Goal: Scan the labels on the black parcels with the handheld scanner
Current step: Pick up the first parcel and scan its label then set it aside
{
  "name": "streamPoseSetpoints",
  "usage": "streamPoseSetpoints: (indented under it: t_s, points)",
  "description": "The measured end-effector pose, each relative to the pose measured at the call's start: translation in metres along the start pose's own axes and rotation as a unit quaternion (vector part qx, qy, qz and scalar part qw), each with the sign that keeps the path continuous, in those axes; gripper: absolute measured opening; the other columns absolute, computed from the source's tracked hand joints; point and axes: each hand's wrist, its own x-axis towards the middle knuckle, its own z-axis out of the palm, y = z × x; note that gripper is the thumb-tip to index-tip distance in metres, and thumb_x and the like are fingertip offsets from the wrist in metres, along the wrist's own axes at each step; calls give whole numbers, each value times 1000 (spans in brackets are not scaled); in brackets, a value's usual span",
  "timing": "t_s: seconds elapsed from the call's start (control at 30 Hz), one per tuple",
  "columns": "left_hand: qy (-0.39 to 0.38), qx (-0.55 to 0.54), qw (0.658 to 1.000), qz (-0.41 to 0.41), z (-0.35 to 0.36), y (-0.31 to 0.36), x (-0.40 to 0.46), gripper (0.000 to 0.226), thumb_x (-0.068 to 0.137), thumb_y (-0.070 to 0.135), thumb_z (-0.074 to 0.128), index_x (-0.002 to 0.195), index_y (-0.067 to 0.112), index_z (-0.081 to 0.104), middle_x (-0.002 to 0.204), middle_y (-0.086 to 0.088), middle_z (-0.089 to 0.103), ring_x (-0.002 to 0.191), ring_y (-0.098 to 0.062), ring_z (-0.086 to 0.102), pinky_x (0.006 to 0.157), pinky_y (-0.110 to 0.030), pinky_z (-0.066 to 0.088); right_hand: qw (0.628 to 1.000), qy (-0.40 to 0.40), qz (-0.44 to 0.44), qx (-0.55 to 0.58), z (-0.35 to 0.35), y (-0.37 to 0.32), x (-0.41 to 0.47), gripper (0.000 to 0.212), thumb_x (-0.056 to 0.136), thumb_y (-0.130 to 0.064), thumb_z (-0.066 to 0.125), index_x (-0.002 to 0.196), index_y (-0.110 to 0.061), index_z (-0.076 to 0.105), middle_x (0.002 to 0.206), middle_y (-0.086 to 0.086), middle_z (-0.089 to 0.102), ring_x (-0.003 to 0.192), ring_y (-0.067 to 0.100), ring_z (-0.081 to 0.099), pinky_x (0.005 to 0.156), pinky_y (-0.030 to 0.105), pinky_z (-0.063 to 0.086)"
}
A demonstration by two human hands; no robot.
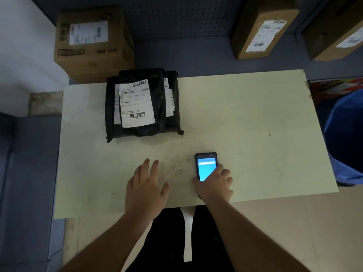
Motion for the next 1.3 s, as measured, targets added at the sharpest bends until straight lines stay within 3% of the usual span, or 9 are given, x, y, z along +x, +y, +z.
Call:
streamPoseSetpoints:
  t_s: [0.27, 0.63, 0.9, 1.0, 1.1, 1.2, 1.3]
  points:
    - [-12, 18, 1000, -7, 1, -6, 2, 77, 102, 60, 35, 167, 27, 11, 177, -4, 11, 161, -27, 19, 124, -44, 29, 1000, 5, -1, 7, 4, 0, 3, 95, 83, -46, 87, 154, -20, 30, 148, 6, 44, 134, 28, 48, 104, 46, 54]
    - [7, 0, 1000, -7, -12, -3, 8, 76, 101, 54, 41, 167, 26, 15, 176, -4, 16, 160, -27, 21, 123, -44, 31, 1000, -19, 4, -19, -19, -2, 3, 86, 83, -49, 80, 149, -20, 33, 138, 5, 60, 125, 28, 57, 102, 45, 49]
    - [49, -37, 998, -30, -35, -6, 19, 75, 102, 54, 42, 166, 23, 18, 174, -6, 22, 158, -27, 26, 121, -44, 35, 999, -40, 1, 30, -31, -11, -1, 80, 80, -44, 84, 140, -16, 39, 133, 6, 60, 121, 29, 59, 98, 47, 53]
    - [68, -56, 995, -48, -46, -11, 25, 75, 101, 53, 43, 165, 22, 21, 172, -7, 25, 156, -29, 29, 119, -45, 37, 997, -46, -14, 64, -33, -13, -3, 79, 77, -37, 86, 137, -14, 40, 126, 7, 59, 116, 30, 62, 91, 48, 62]
    - [93, -69, 992, -57, -57, -16, 30, 73, 101, 52, 46, 164, 21, 25, 170, -8, 29, 154, -29, 33, 117, -45, 39, 997, -51, -27, 60, -36, -17, -7, 79, 78, -36, 86, 138, -14, 40, 119, 4, 55, 114, 29, 62, 83, 41, 61]
    - [119, -85, 987, -64, -66, -21, 34, 71, 100, 49, 50, 161, 19, 31, 167, -9, 35, 150, -29, 39, 114, -46, 43, 996, -49, -38, 60, -39, -21, -9, 80, 77, -35, 86, 138, -14, 40, 126, 7, 58, 115, 29, 63, 87, 44, 63]
    - [152, -110, 980, -63, -74, -26, 40, 69, 99, 47, 53, 159, 18, 35, 163, -11, 40, 146, -32, 45, 110, -48, 48, 996, -42, -46, 58, -44, -25, -14, 79, 74, -36, 86, 135, -16, 41, 118, 3, 55, 114, 29, 63, 89, 49, 65]
